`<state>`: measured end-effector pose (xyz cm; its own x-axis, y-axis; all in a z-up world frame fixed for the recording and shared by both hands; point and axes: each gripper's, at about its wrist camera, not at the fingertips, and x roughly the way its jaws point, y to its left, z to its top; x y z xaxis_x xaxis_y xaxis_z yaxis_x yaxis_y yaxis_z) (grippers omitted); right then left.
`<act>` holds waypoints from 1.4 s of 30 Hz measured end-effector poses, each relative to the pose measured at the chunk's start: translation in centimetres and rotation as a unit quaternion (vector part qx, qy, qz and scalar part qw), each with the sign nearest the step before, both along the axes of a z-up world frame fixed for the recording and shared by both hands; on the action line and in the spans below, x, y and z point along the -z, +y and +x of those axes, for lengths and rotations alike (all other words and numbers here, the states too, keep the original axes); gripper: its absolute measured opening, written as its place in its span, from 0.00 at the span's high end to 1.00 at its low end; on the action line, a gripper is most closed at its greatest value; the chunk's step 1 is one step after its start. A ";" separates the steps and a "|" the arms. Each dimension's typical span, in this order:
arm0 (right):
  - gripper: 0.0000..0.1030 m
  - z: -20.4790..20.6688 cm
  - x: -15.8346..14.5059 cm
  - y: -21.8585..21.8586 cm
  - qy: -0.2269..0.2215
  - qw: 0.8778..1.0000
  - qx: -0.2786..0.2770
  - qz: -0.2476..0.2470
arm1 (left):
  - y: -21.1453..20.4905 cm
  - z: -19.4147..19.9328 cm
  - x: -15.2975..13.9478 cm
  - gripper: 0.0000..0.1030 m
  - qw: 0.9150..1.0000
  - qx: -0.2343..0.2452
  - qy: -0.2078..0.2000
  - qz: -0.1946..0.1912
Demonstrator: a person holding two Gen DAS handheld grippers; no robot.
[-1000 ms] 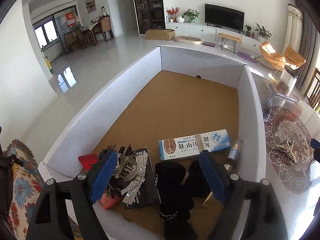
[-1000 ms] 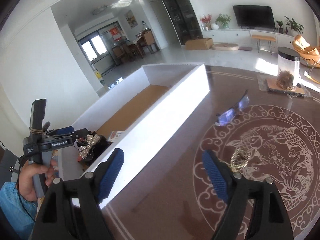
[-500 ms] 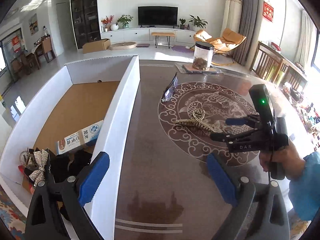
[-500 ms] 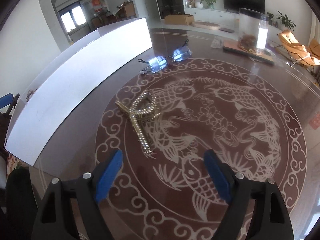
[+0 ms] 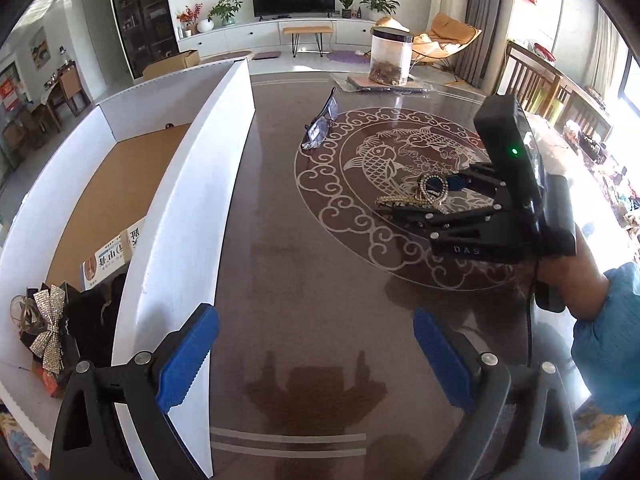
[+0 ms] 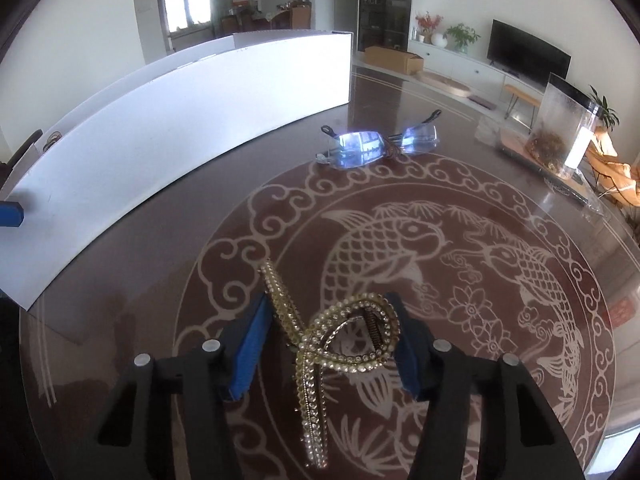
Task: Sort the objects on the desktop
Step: 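Grasp the gold rhinestone claw clip with the right gripper while the left grasps the glasses, then carry both items over the white bin and open both grippers to drop them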
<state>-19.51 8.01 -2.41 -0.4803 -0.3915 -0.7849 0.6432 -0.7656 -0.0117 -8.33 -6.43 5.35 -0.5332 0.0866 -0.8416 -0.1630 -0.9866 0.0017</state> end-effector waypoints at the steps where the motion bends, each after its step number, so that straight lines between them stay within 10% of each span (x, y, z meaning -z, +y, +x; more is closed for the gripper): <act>1: 0.44 1.1 0.0 1.2 0.002 1.000 0.007 0.003 | 0.5 -1.0 0.0 0.04 1.000 0.007 0.002 0.001; 17: 0.43 5.1 0.0 8.1 -0.007 0.996 0.088 -0.009 | 6.3 -26.4 7.1 0.04 0.996 0.011 -0.031 -0.078; 20: 0.43 5.2 0.0 7.8 -0.003 0.996 0.088 -0.002 | 5.9 -27.2 7.5 0.04 0.999 0.017 -0.022 -0.030; 21: 0.43 5.2 -0.1 7.8 -0.003 0.996 0.088 -0.002 | 5.5 -27.2 7.3 0.24 1.000 0.020 -0.017 -0.004; 24: 0.43 5.3 -0.1 7.8 -0.003 0.996 0.088 -0.002 | 5.9 -26.7 6.7 0.71 1.000 0.020 0.001 -0.005; 35: 0.57 4.8 -0.2 8.8 -0.003 0.993 0.120 -0.011 | 5.3 -9.2 6.4 0.72 0.999 0.028 0.001 0.046; 42: 0.57 6.4 -1.2 9.4 -0.039 0.989 0.124 -0.076 | 2.2 0.3 -0.4 0.72 0.995 0.018 0.066 0.075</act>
